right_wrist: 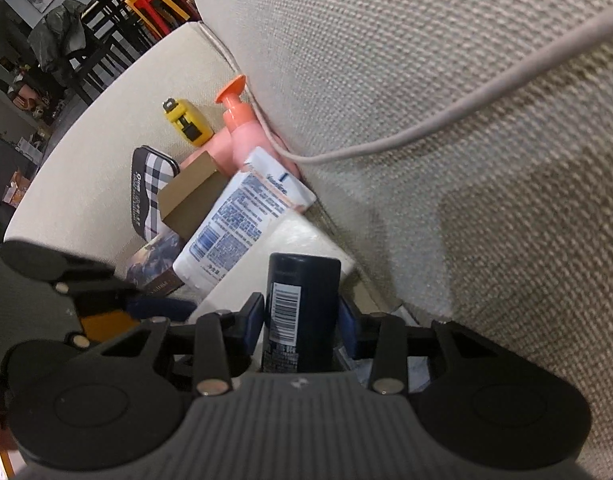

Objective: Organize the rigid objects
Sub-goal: 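Lift the white box with the left tool while the right tool lifts the navy can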

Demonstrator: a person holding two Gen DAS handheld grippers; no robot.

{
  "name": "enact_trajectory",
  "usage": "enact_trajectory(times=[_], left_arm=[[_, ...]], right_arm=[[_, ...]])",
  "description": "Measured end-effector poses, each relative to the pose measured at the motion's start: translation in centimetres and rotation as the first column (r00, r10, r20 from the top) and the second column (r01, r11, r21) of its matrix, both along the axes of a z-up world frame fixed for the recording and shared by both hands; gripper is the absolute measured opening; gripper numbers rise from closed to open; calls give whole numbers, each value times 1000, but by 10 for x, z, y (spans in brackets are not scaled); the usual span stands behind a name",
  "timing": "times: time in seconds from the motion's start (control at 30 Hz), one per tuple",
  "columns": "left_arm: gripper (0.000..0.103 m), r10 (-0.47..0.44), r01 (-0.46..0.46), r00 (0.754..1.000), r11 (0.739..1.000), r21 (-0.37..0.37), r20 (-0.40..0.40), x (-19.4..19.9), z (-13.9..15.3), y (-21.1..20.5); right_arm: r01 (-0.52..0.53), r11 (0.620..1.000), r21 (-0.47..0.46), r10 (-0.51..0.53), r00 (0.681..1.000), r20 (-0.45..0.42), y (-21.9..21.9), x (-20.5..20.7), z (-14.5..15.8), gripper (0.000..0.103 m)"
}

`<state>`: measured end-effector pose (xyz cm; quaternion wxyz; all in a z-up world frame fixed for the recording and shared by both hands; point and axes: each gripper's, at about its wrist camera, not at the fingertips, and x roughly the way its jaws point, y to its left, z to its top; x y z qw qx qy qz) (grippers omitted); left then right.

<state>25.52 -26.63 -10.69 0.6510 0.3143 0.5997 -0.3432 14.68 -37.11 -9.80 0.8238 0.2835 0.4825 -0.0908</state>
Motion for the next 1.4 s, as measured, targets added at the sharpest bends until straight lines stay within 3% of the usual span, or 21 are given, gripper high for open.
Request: enact_trajectory(times=[0.13,0.2,0.43,0.57,0.7,0.8,1.1,1.17,1.23,1.37,1.4], left_arm=[[33,85,-85,996,996,19,9,-1,6,6],[33,90,-91,996,996,20,8,-4,8,8],[51,67,-65,998,993,-95,14,1,15,30],[55,17,-16,1000,996,-88,12,4,12,22],[66,-19,19,1000,996,-89,-7,6,9,8],[67,-39,38,999,996,-83,-10,2,9,-4],[72,2,-1,1000,997,-75,6,-1,-4,-13],[68,11,-12,1000,998,-64,-3,-2,-9,-17],[51,18,-18,1000,998,-60,-7,-8,-14,-20],[33,69,-68,998,993,-92,9,-22,-5,-21],[33,82,-80,997,991,-104,14,-25,0,-20]], right_arm=[[-4,1000,-4,4,1000,3,0,-2,1,39],[-9,1000,-6,9,1000,-5,1,-2,1,40],[-9,999,38,9,1000,-19,-3,-3,-1,40],[9,996,83,-6,999,-41,-7,-2,-6,40],[34,992,119,-27,998,-59,-10,-1,-10,40],[53,988,144,-44,997,-65,-14,-2,-12,40],[52,990,135,-41,996,-81,-10,3,-10,44],[51,990,130,-40,996,-82,-10,3,-10,45],[41,991,129,-31,996,-78,-8,4,-10,44],[41,992,117,-33,997,-73,-6,4,-9,39],[40,993,110,-32,997,-69,-4,4,-8,39]])
